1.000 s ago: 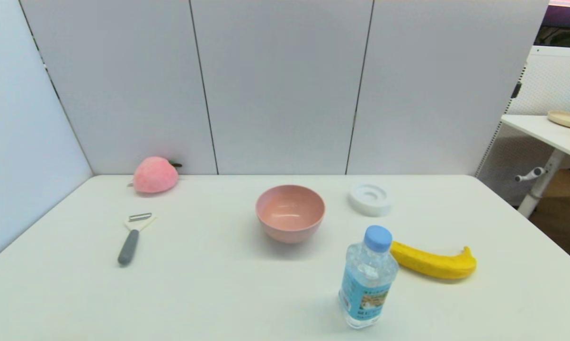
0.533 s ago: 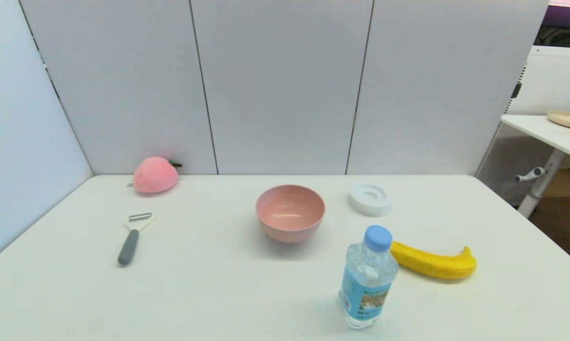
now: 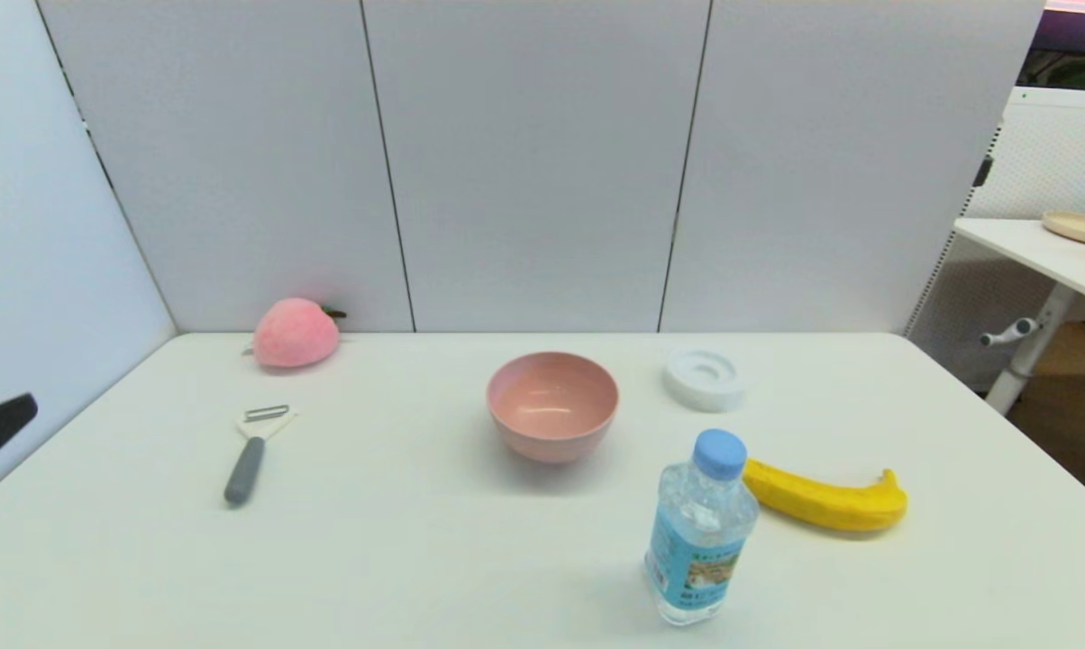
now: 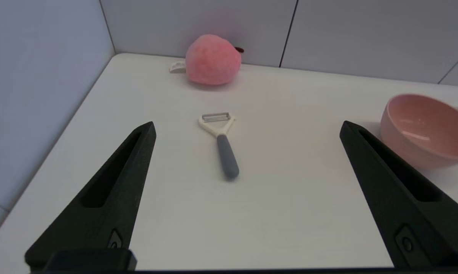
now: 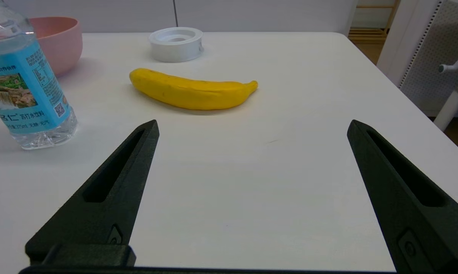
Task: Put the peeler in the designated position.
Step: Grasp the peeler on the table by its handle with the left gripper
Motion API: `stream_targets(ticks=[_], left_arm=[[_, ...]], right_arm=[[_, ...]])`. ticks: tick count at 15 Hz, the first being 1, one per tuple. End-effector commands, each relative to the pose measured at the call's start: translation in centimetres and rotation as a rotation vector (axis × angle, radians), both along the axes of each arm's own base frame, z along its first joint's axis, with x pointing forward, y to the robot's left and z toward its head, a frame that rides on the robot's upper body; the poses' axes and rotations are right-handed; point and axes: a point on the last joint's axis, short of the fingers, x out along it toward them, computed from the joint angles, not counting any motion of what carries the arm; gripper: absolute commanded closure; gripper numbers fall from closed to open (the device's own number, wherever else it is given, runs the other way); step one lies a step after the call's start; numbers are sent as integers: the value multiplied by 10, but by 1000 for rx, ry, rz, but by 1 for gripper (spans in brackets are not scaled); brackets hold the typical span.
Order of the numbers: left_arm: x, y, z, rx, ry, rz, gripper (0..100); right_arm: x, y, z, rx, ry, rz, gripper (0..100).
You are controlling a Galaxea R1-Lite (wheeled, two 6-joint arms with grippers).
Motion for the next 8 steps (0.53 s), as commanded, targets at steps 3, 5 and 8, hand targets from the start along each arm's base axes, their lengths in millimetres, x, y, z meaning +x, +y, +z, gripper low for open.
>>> stream_targets(ticks=[3, 5, 8], left_arm=[[118, -1, 51, 7, 220, -6, 0], [141, -1, 51, 7, 289, -10, 0], [172, -2, 38, 2, 395, -8, 0]], right_arm=[[0, 0, 0, 0, 1, 0, 0], [0, 0, 0, 0, 1, 0, 0], [0, 0, 0, 0, 1, 0, 0]])
